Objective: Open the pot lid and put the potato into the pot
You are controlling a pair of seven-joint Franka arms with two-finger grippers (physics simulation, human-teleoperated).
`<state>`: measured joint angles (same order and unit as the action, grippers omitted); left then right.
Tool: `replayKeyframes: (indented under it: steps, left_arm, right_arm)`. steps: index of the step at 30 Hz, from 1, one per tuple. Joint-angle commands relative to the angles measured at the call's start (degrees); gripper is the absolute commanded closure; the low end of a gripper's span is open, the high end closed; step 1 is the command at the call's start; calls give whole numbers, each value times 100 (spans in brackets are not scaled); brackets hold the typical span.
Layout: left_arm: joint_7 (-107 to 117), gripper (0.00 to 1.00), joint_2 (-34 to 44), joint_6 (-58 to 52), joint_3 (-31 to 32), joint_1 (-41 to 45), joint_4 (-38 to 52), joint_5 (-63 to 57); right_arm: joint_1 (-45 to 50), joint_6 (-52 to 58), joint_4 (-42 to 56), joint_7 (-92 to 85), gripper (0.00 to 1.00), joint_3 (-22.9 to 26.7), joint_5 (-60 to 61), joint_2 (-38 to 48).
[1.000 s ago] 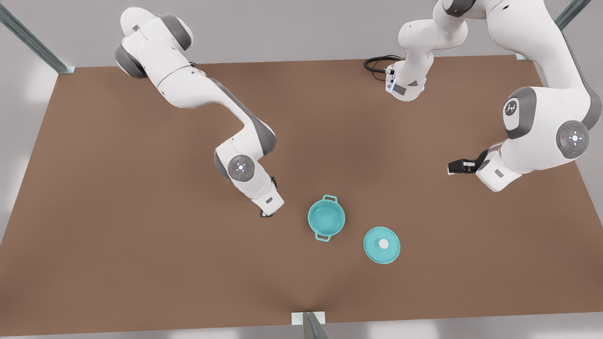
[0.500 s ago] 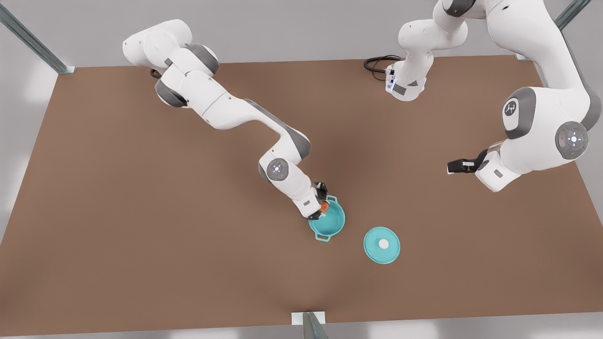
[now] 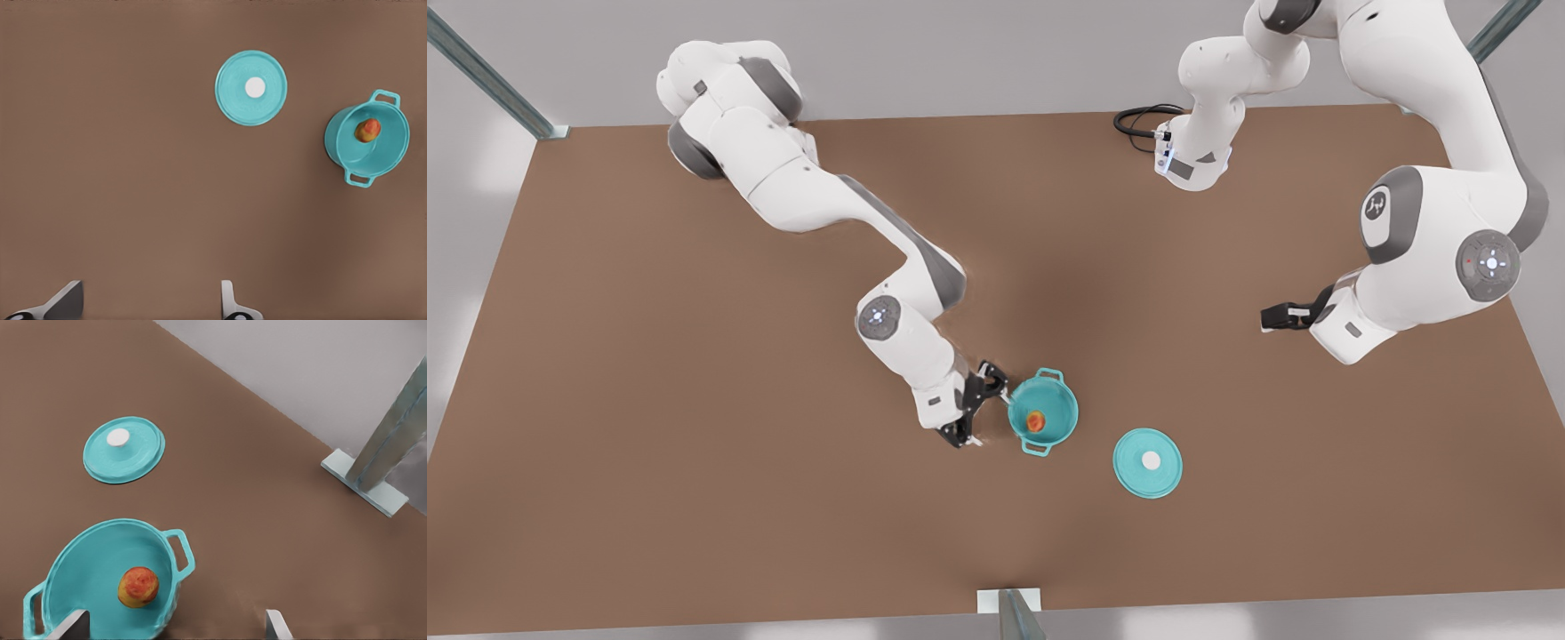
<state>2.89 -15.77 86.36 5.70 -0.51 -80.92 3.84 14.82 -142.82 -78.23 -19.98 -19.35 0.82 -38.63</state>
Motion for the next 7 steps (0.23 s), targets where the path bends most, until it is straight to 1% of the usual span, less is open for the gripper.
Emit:
replayKeyframes:
  steps: [1,2,3,4,5,6,7]
  left_arm:
    - [203,0,3,47,1,-2,24,11]
    - [203,0,3,47,1,-2,24,11]
    - [203,0,3,39,1,-2,24,11]
    - [203,0,3,39,1,-2,24,20]
    - [203,0,3,39,1,-2,24,20]
    - [203,0,3,39,1,-2,24,20]
    - [203,0,3,39,1,-2,24,-15]
  right_arm:
    - [-944,3678,-412,557,0,263,14,1101]
    - [-1314,4560,-622,487,0,659,6,1523]
    - [-1656,4580,-1191,426,0,801,-3,1909]
    - [-2271,3827,-2334,101,0,810,-99,2534]
    - [-2798,3114,-3204,-76,0,810,-407,3140]
    - [-3169,3173,-3453,-85,0,818,-407,3449]
    - [-3231,3489,-3444,-67,0,818,-407,3494]
